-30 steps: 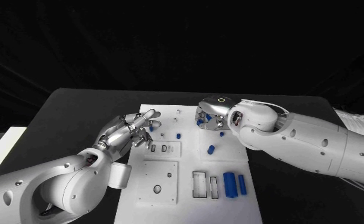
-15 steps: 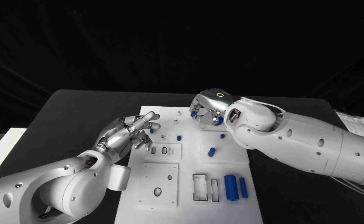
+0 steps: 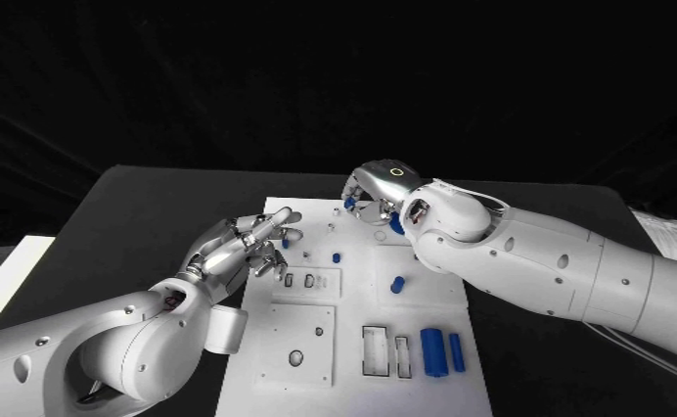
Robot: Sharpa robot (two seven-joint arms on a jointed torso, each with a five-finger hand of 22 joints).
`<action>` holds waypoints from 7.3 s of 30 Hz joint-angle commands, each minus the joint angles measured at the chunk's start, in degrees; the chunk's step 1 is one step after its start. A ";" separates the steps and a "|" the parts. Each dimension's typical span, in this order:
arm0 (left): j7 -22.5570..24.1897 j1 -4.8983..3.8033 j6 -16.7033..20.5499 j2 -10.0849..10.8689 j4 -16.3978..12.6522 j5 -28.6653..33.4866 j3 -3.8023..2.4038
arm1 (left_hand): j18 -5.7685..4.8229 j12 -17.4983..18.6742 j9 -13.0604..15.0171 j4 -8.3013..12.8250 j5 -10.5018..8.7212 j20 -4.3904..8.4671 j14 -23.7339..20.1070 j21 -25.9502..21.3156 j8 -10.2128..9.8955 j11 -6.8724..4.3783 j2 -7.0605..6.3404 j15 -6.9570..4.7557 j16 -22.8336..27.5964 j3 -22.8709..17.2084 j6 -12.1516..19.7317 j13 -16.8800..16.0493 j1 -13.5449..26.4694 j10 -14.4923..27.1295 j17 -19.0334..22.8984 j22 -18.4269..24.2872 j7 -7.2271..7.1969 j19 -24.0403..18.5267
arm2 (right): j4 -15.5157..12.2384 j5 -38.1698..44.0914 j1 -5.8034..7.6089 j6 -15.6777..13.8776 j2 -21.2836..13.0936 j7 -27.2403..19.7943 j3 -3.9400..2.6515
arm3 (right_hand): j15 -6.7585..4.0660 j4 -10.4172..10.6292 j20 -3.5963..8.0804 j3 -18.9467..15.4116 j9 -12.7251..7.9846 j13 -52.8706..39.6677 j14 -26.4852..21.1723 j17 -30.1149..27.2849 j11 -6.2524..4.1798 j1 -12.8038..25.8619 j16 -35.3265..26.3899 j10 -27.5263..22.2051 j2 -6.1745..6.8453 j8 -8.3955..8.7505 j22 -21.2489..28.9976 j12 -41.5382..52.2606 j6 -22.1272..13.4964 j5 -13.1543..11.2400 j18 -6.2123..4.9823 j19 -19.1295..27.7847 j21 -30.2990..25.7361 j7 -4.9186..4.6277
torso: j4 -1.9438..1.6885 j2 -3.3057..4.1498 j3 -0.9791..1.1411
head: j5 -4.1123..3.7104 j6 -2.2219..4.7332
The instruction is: Assemble the parts on the task board
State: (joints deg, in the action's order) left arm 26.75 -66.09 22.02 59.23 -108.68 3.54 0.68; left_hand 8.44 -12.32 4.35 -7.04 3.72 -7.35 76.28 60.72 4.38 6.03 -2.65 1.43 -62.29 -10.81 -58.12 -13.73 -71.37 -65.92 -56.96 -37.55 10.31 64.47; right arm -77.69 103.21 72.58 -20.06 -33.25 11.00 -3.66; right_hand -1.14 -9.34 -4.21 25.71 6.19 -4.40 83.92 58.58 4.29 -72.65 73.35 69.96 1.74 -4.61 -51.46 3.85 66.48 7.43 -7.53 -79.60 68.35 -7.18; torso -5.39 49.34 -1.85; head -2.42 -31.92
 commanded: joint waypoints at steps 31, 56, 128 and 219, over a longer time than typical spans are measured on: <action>0.21 -1.56 -1.09 0.33 -0.24 0.09 -0.04 | 1.04 -0.18 -0.06 0.17 -0.17 -0.18 -0.34 -0.42 -0.22 -0.03 0.46 0.08 0.30 0.29 0.54 -0.13 0.10 0.59 0.15 0.16 0.09 -0.51 | 4.23 1.37 -0.36 2.02 4.89 1.04 0.26 | -0.01 0.94 -0.03 1.12 0.26 0.19 1.35 -0.15 -0.34 0.55 0.35 -0.19 0.50 0.77 0.14 -0.40 -0.75 -0.32 0.77 0.16 0.15 -0.52 | -0.13 0.47 -0.11 | 0.64 -0.70; 0.02 -1.65 -1.14 0.40 -0.13 0.09 -0.04 | 1.04 -0.18 -0.06 0.17 -0.17 -0.18 -0.34 -0.42 -0.22 -0.03 0.46 0.08 0.30 0.29 0.54 -0.13 0.10 0.59 0.15 0.16 0.09 -0.51 | 3.93 1.67 -0.35 1.60 4.76 1.41 0.32 | 0.33 3.01 -0.57 2.87 0.16 -0.30 0.88 -1.97 -0.06 0.77 -0.74 -1.59 3.11 0.29 1.68 0.85 -1.96 -1.81 0.43 1.07 -0.73 -0.75 | -0.08 0.61 -0.08 | 0.85 -0.92; -0.22 -1.66 -1.57 0.83 1.95 0.46 -0.02 | 1.12 -0.28 -0.04 0.32 -0.18 -0.27 -0.54 -0.64 -0.22 0.05 0.52 0.16 0.69 0.36 0.69 -0.28 0.05 0.94 0.47 0.55 0.17 -0.85 | -7.23 -14.14 0.99 12.12 -14.32 5.11 -1.33 | 0.92 25.76 -1.14 -26.14 -1.49 -78.91 4.87 25.27 0.17 -8.25 14.07 15.46 7.21 -6.17 -20.97 79.68 -19.78 5.91 4.18 -4.78 13.45 -2.43 | 1.78 -0.13 0.45 | 0.33 -0.47; -1.21 -1.65 -2.46 0.46 2.13 0.46 -0.02 | 1.19 -0.40 -0.01 0.49 -0.17 -0.35 -0.63 -0.79 -0.21 0.12 0.74 0.21 0.94 0.34 0.81 -0.46 -0.08 1.26 0.64 0.82 0.23 -1.12 | -11.54 -9.04 -0.13 0.39 -7.81 2.48 -1.19 | -1.51 17.97 1.06 -16.15 -1.65 -83.71 5.46 28.46 -2.54 -4.91 15.37 18.73 0.93 -7.80 -25.25 83.91 -7.51 6.09 4.89 -5.81 15.79 0.60 | 1.70 -0.14 0.36 | 1.92 -1.43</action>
State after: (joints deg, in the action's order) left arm 25.36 -67.69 20.99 59.81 -106.49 4.01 0.69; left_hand 8.45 -12.44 4.36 -6.72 3.72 -7.77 76.09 60.25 4.38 6.03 -2.41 1.63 -61.63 -10.49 -57.79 -14.14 -71.62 -65.11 -56.37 -36.71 10.63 63.65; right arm -89.14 91.54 72.42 -17.78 -41.24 13.21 -4.85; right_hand -2.88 8.42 -3.16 9.44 4.43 -74.91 84.03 74.94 2.15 -78.08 88.44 83.94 2.40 -12.54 -74.93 87.58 55.93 13.31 -3.04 -83.91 83.88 -8.35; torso -3.66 49.18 -1.44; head -0.58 -33.26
